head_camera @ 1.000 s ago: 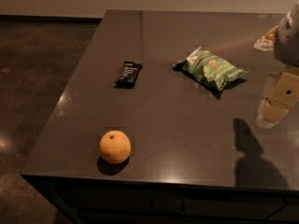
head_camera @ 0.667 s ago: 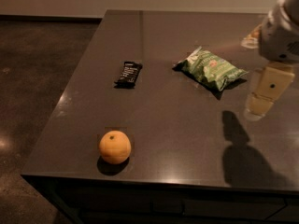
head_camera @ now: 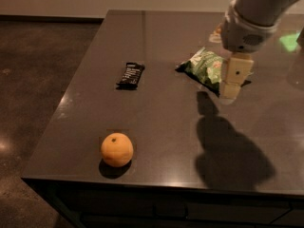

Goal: Move rxbar chocolate near orange

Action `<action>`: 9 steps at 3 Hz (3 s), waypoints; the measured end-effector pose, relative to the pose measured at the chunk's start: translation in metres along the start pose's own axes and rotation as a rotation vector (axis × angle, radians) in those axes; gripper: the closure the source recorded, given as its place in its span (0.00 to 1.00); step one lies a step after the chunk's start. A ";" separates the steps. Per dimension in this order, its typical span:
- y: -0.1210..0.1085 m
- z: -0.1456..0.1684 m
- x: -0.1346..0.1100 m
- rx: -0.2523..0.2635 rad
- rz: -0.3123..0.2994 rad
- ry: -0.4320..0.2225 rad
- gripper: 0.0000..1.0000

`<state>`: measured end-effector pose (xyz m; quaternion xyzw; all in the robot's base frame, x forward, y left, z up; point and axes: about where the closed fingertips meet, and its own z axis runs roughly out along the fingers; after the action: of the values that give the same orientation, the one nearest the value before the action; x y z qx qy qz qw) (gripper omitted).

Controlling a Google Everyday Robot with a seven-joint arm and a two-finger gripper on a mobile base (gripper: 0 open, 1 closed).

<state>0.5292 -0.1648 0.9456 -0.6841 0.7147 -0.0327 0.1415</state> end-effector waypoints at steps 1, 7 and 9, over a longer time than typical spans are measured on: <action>-0.025 0.021 -0.021 -0.017 -0.129 -0.005 0.00; -0.065 0.097 -0.165 -0.111 -0.728 -0.214 0.00; -0.083 0.122 -0.176 -0.151 -0.837 -0.109 0.00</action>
Offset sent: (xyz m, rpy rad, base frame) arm 0.0774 0.0833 -0.0324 -0.0602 0.0062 0.4807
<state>0.6438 0.0215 0.8761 -0.9244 0.3673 0.0015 0.1029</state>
